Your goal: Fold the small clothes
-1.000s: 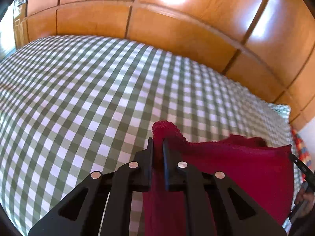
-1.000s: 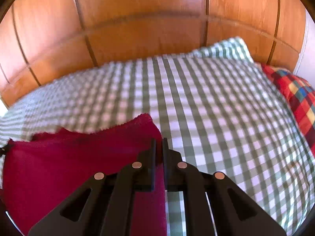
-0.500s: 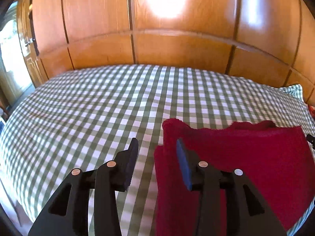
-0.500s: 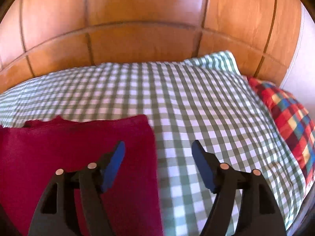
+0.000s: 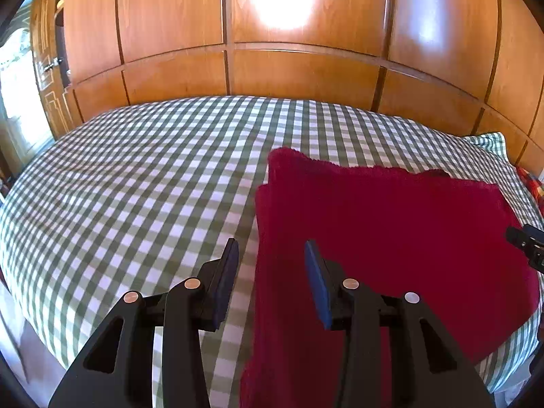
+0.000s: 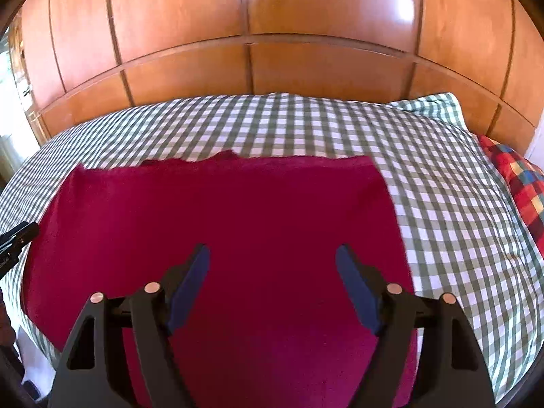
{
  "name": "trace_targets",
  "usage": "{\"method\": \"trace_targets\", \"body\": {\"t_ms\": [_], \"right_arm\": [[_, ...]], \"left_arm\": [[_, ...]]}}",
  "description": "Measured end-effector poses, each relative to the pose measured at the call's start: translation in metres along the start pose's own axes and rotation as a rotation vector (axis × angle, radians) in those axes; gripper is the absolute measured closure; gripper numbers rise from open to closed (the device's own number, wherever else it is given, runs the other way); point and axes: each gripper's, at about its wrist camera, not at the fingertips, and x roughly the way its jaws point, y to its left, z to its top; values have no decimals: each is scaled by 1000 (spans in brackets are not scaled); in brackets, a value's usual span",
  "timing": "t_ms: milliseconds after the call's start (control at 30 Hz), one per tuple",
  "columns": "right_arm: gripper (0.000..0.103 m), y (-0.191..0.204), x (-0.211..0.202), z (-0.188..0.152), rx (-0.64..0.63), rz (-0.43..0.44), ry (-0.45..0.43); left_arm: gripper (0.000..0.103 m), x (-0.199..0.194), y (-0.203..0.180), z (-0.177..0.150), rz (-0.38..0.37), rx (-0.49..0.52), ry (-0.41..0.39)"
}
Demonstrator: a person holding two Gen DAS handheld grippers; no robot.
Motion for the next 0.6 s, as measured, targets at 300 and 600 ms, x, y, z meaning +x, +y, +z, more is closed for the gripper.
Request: {"method": "trace_targets", "body": {"t_ms": [300,600], "right_arm": [[38,22,34,36,-99,52,38],[69,44,115,65,-165,17,164]], "left_arm": [[64,5,-3,-17,0,1,25],[57,19,9,-21,-31,-70,65]]}}
